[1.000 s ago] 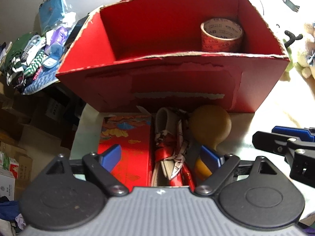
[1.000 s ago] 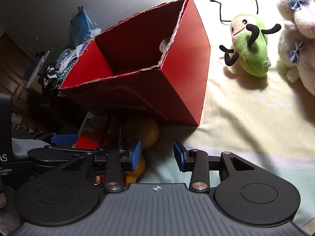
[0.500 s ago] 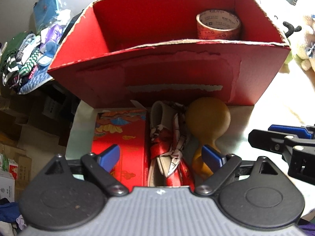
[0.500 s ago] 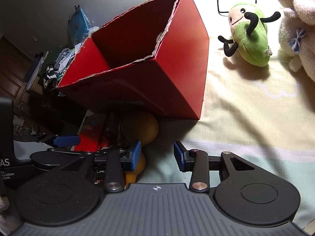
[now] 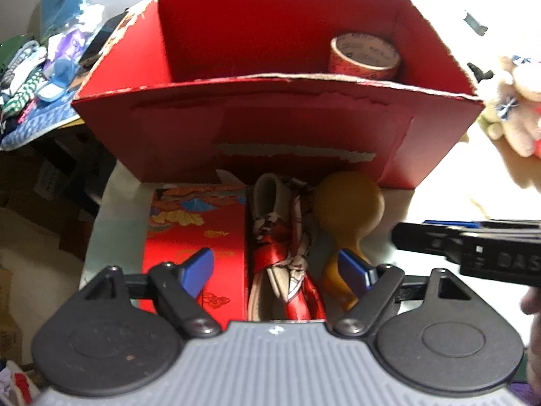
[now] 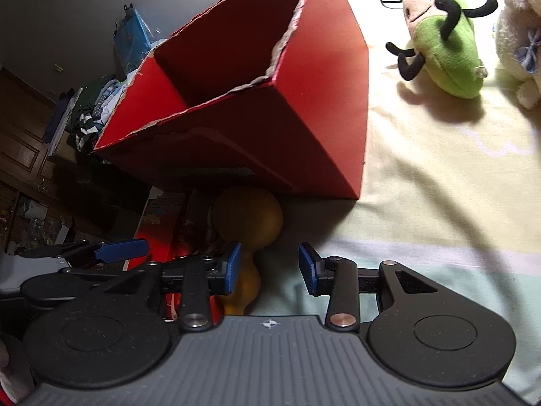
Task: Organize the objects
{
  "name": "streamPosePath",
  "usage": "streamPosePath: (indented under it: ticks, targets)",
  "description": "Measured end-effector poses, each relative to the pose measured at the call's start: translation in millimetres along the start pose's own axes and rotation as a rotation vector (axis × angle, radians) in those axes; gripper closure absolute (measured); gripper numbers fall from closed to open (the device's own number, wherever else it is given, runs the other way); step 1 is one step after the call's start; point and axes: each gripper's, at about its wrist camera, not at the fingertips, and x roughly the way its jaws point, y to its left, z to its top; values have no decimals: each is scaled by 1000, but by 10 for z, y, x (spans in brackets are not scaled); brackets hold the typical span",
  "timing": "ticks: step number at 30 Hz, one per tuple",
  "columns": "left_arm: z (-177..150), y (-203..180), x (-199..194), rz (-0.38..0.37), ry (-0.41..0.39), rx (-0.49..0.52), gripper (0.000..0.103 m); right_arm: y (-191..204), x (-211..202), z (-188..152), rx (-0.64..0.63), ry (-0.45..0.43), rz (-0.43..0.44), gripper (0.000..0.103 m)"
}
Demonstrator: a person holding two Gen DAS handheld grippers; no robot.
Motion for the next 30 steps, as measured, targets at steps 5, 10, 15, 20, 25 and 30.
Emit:
streamPosePath:
  ticks: [5, 10, 15, 20, 25, 30]
  targets:
    - [-19, 56, -52, -16, -32, 27, 25, 113, 108, 36, -28, 17, 16, 62]
    - [-40, 116, -125, -34, -70, 66, 25, 192, 254, 68, -38, 52, 6, 62]
    - [-40, 157, -143, -60, -82, 98, 24, 212, 350, 77, -29, 64, -11, 53]
    - [-18, 171, -134, -76, -88, 132, 26, 169, 407, 62, -6, 71, -6, 51]
    - [27, 192, -111, -112, -86, 152, 26, 80, 381, 26, 34, 81, 16, 52]
    - [68, 89, -115, -130, -102, 217, 26, -57, 254, -18, 70, 71, 39, 55]
